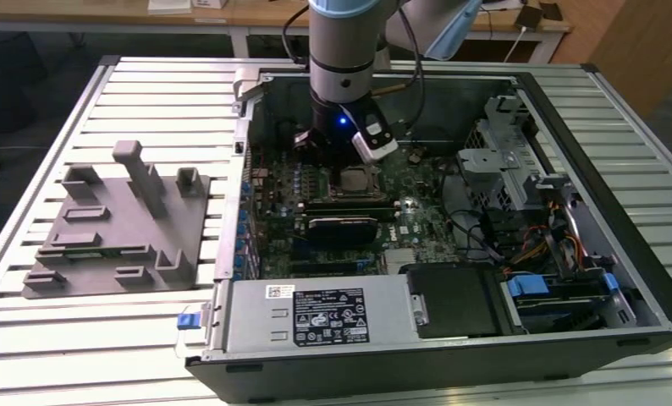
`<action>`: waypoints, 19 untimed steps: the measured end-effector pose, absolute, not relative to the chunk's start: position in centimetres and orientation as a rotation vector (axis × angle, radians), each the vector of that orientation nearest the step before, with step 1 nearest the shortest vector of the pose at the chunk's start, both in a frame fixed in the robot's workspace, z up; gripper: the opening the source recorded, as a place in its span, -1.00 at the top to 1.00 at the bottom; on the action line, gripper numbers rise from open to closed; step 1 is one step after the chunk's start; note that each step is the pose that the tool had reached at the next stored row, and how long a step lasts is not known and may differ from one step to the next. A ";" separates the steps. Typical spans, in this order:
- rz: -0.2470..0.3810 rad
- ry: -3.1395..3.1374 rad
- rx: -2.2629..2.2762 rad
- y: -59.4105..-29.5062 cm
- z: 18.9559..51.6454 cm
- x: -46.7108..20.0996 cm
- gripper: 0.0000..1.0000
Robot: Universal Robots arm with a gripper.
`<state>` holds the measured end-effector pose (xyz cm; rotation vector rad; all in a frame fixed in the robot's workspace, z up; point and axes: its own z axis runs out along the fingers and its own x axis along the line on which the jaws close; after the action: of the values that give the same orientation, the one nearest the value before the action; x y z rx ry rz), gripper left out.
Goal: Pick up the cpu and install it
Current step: 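Close the cpu cover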
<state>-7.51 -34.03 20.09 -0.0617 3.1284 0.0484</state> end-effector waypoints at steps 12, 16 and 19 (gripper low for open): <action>0.048 3.128 -0.062 -34.0 22.3 -7.5 0.79; 0.048 3.128 -0.062 -34.0 23.1 -7.5 0.79; 0.049 3.128 -0.062 -34.0 23.2 -7.5 0.79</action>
<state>-7.50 -34.03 23.20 -0.0618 3.1283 0.0486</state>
